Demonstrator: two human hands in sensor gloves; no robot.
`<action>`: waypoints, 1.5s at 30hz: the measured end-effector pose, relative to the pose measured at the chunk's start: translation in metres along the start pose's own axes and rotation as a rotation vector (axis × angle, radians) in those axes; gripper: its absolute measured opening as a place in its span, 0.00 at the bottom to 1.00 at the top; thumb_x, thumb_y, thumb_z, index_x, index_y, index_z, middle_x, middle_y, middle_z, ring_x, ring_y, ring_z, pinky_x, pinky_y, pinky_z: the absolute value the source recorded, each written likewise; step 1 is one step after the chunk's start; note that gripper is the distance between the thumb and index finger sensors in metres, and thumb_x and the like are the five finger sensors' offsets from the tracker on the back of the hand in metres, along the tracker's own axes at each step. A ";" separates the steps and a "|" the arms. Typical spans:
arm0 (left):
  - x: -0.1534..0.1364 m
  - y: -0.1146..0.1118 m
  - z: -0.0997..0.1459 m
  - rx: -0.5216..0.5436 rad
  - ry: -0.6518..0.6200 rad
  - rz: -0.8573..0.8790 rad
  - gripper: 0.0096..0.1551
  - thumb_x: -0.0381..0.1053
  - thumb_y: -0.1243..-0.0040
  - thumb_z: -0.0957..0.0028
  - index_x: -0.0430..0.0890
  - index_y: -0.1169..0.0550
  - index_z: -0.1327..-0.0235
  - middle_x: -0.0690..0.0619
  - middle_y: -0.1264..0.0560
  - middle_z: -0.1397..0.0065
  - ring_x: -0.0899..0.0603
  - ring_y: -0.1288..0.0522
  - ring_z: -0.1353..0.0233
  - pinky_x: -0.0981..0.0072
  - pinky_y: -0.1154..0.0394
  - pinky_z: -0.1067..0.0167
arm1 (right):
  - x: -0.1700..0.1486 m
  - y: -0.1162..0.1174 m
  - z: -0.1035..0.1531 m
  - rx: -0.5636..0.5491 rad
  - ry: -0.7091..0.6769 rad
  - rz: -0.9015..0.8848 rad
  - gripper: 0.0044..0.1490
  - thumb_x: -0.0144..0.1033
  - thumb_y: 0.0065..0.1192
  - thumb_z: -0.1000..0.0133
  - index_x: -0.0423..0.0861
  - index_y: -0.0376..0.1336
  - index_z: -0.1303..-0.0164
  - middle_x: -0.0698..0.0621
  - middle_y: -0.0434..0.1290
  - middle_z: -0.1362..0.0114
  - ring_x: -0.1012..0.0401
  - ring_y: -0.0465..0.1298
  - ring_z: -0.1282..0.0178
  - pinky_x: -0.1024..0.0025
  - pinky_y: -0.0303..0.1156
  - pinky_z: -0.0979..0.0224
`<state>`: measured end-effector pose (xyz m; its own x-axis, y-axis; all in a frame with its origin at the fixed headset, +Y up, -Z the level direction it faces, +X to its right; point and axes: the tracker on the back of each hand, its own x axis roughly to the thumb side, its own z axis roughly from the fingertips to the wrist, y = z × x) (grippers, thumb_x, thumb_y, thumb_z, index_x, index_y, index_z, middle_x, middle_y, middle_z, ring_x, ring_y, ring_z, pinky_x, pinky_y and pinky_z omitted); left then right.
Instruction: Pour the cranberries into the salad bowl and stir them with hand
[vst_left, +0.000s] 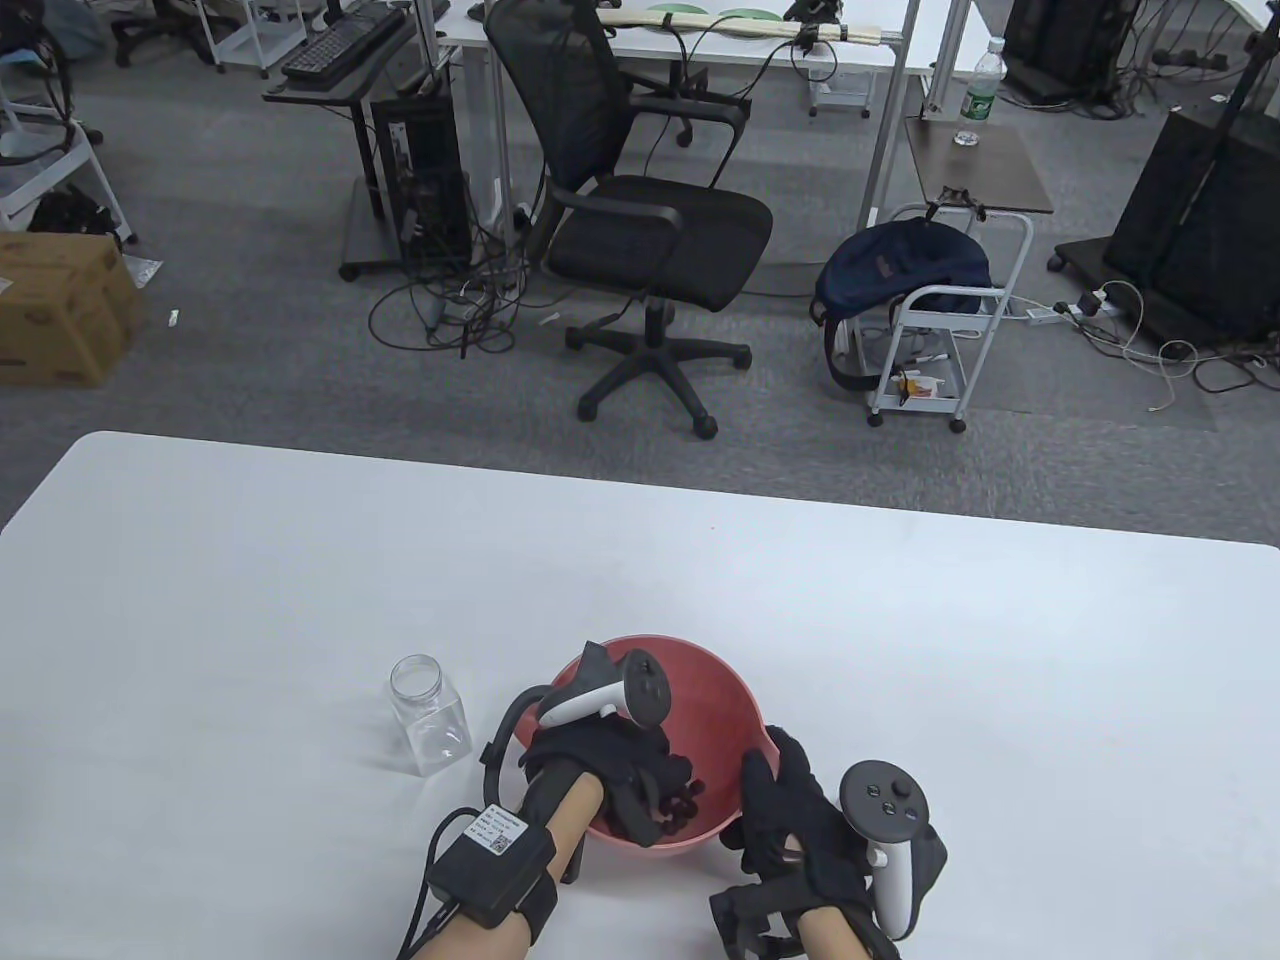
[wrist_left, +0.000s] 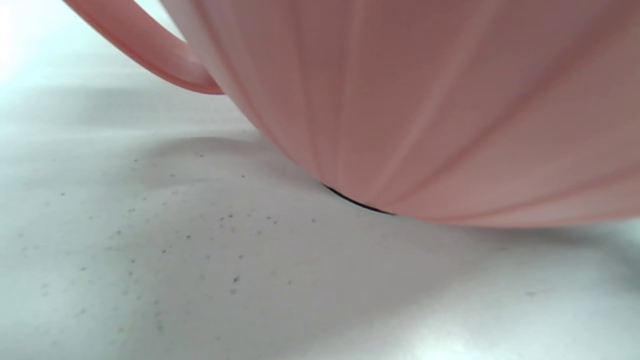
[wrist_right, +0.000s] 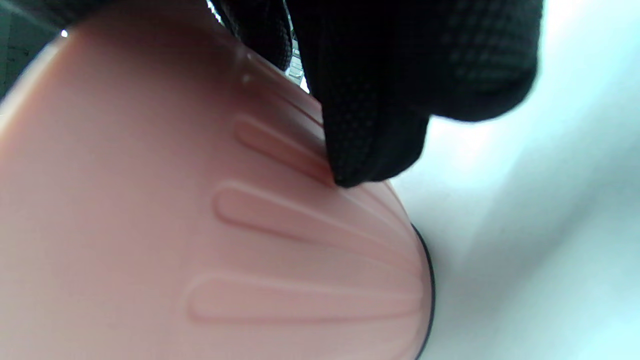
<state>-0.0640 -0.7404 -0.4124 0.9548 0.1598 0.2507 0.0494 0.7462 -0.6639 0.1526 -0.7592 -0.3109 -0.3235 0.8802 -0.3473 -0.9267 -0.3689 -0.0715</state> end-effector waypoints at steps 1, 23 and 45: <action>0.000 -0.001 0.000 -0.012 -0.002 0.000 0.38 0.82 0.56 0.33 0.62 0.31 0.18 0.62 0.21 0.23 0.52 0.19 0.30 0.70 0.22 0.31 | 0.000 0.000 0.000 0.000 -0.001 0.001 0.41 0.66 0.52 0.43 0.55 0.53 0.24 0.43 0.70 0.25 0.57 0.84 0.60 0.72 0.83 0.63; 0.003 -0.002 -0.002 -0.035 -0.097 0.002 0.38 0.89 0.49 0.54 0.85 0.30 0.26 0.88 0.13 0.29 0.65 0.15 0.28 0.65 0.21 0.23 | 0.000 0.000 0.000 -0.002 -0.004 0.005 0.41 0.66 0.52 0.43 0.55 0.53 0.24 0.43 0.70 0.25 0.57 0.84 0.60 0.72 0.83 0.63; -0.006 0.024 0.039 0.090 -0.366 0.267 0.39 0.80 0.50 0.43 0.73 0.40 0.18 0.64 0.33 0.11 0.47 0.34 0.14 0.47 0.35 0.20 | 0.003 -0.002 -0.002 -0.023 -0.021 0.014 0.40 0.64 0.54 0.43 0.54 0.55 0.25 0.43 0.71 0.25 0.57 0.84 0.61 0.72 0.83 0.63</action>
<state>-0.0796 -0.6983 -0.4025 0.7633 0.5598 0.3226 -0.2250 0.6984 -0.6795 0.1538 -0.7566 -0.3132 -0.3408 0.8807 -0.3291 -0.9175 -0.3878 -0.0878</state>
